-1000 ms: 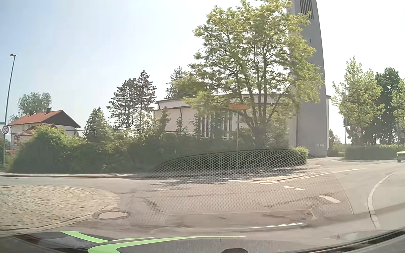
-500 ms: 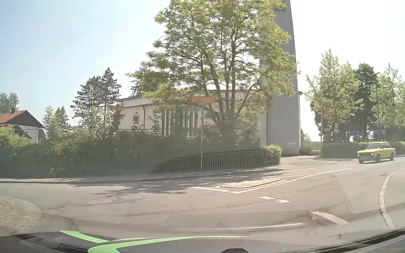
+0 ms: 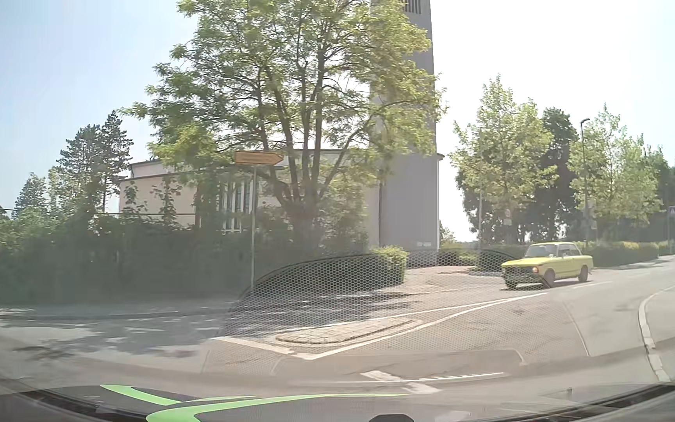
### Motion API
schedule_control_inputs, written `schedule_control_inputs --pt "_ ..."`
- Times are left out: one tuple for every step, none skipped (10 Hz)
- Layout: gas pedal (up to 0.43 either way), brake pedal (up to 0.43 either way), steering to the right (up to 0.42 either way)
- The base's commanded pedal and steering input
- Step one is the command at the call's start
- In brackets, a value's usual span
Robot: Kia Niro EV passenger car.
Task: Follow the waypoints while adhering to traffic rules and regulations
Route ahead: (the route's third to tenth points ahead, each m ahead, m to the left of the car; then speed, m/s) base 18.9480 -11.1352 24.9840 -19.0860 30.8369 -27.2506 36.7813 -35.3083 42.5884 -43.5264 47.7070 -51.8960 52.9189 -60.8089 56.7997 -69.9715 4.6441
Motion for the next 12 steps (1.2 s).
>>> schedule_control_inputs --pt "0.11 0.0 0.313" --pt "0.11 0.0 0.322" --pt "0.11 0.0 0.326" --pt "0.11 0.0 0.329" --pt "0.11 0.0 0.329" --pt "0.11 0.0 0.327" --pt "0.11 0.0 0.326" --pt "0.11 0.0 0.323" --pt "0.11 0.0 0.308" --pt "0.11 0.0 0.292" --pt "0.11 0.0 0.284" --pt "0.118 0.0 0.276"
